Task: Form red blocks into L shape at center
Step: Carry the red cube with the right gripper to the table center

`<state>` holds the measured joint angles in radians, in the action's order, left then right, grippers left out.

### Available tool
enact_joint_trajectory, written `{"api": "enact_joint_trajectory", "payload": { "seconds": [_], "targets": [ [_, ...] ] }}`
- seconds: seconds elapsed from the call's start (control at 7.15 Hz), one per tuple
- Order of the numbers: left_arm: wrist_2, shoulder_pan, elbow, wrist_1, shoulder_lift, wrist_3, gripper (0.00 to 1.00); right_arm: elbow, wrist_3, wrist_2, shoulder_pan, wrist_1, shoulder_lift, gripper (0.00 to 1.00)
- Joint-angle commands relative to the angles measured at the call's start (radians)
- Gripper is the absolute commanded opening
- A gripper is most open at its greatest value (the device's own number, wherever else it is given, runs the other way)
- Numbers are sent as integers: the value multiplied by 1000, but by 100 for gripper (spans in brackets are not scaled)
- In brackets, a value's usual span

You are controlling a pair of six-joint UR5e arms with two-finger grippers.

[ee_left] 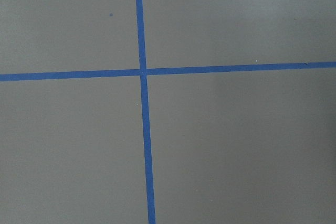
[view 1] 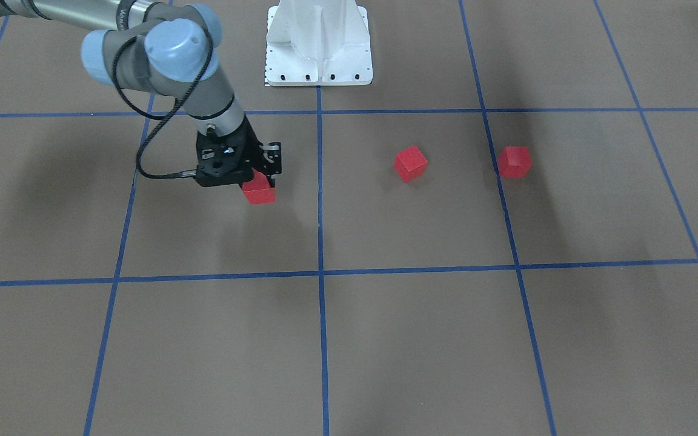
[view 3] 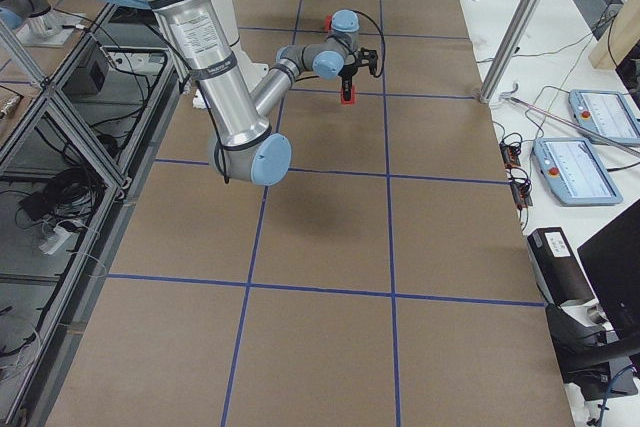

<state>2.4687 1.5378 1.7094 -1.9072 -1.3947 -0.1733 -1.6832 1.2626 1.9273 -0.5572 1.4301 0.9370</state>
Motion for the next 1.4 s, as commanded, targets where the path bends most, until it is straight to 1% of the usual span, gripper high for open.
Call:
{"api": "enact_joint_trajectory", "payload": {
  "seconds": [0.0,0.14,0.28,1.26],
  "targets": [
    [1,-1,1,-1,-1,0,100,147,127,-92,90,1,-147,0],
    [1,-1,1,-1,-1,0,100,163,180,-102,108,1,-155,0],
    [-1,-1,1,-1,-1,0,100,163,190,-102,114,4,-149,0],
    [1,-2,1,-7,-1,0,100,157,150,-100,141,16,-132,0]
  ]
}}
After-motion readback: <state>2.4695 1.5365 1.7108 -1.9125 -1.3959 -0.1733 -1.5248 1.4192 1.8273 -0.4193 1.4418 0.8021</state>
